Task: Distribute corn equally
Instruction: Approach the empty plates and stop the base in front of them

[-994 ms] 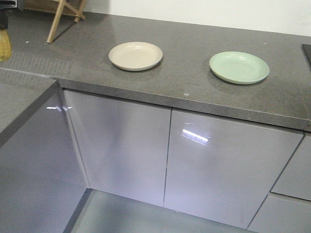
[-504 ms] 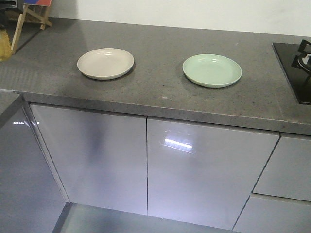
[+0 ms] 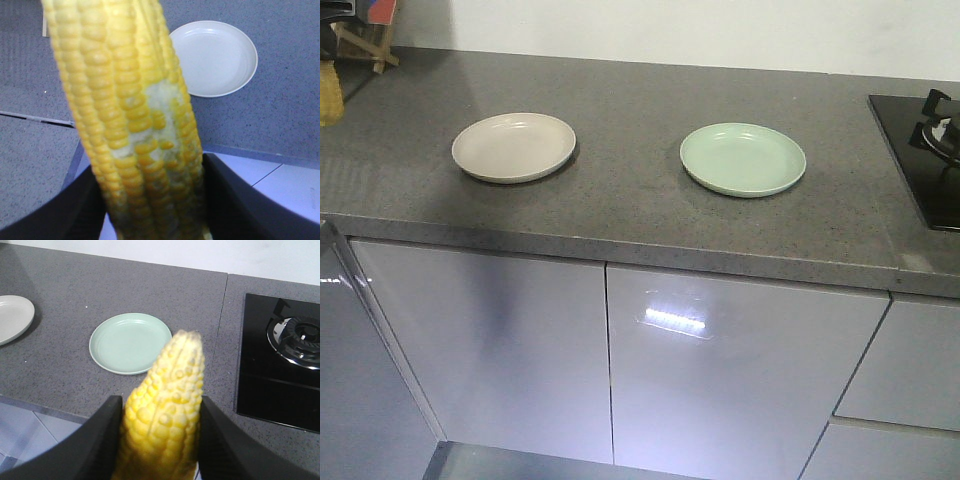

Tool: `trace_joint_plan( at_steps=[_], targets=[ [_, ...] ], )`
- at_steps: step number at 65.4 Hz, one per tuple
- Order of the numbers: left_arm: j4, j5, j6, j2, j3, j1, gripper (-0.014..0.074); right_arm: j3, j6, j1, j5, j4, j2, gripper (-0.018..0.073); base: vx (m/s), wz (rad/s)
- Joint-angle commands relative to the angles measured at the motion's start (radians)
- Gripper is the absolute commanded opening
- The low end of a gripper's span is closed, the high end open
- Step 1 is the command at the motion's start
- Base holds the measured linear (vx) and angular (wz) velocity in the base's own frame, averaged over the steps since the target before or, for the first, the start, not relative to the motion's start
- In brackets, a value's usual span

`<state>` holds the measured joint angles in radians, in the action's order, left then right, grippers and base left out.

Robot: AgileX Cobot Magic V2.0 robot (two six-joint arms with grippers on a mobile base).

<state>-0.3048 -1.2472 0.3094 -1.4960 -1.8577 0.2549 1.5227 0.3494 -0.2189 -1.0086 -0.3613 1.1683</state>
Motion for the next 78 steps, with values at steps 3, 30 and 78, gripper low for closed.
trace_joint_plan(
  at_steps=[3, 30, 78],
  targets=[
    [-0.023, 0.053, 0.004, 0.039, -0.03, -0.004, 0.0128, 0.024, 0.003, -0.007, 0.069, -0.019, -0.019, 0.0062, 0.11, -0.03],
    [-0.023, 0.053, 0.004, 0.039, -0.03, -0.004, 0.0128, 0.024, 0.003, -0.007, 0.069, -0.019, -0.019, 0.0062, 0.13, -0.03],
    [-0.023, 0.053, 0.004, 0.039, -0.03, -0.004, 0.0128, 0.024, 0.003, -0.007, 0.069, -0.019, -0.019, 0.0062, 0.13, -0.02]
  ],
)
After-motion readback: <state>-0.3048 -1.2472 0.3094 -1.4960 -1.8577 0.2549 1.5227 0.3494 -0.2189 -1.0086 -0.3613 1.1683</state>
